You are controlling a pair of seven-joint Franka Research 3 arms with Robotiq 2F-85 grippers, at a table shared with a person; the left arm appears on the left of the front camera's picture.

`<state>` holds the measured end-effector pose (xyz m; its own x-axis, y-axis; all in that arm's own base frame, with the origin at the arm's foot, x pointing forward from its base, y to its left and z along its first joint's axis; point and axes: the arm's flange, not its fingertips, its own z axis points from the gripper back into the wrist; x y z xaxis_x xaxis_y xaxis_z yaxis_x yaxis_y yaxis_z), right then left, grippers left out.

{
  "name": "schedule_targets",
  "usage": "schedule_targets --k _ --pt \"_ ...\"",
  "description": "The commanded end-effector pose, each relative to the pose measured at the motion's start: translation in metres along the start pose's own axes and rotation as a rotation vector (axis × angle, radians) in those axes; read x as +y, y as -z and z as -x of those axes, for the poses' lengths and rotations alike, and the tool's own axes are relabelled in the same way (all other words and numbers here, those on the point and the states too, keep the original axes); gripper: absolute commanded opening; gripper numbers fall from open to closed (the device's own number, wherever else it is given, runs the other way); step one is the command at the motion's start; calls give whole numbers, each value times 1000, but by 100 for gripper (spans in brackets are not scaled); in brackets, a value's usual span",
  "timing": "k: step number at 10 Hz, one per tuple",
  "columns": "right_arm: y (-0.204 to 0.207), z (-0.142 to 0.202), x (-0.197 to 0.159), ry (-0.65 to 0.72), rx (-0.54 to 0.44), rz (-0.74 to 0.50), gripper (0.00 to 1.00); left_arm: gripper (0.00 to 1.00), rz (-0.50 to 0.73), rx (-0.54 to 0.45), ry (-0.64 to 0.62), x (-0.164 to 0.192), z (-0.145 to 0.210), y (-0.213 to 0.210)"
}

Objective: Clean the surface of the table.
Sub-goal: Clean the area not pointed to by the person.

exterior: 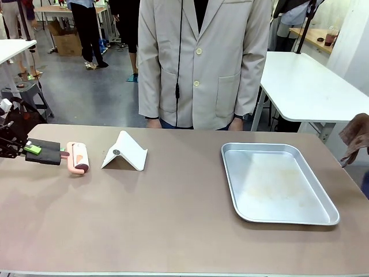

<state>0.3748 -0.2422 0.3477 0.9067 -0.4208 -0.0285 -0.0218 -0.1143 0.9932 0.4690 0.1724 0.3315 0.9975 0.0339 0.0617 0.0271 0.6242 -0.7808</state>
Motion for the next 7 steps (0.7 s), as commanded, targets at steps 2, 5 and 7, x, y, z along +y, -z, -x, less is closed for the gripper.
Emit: schedule_targets --k 2,5,7 --pt "0 0 3 -7 -1 0 10 22 26 48 7 11 3 -14" --pt "0 0 3 -7 -1 0 10 22 195 -1 128 2 28 -77" --pt "0 0 3 -7 -1 0 10 22 232 -17 123 12 36 -107"
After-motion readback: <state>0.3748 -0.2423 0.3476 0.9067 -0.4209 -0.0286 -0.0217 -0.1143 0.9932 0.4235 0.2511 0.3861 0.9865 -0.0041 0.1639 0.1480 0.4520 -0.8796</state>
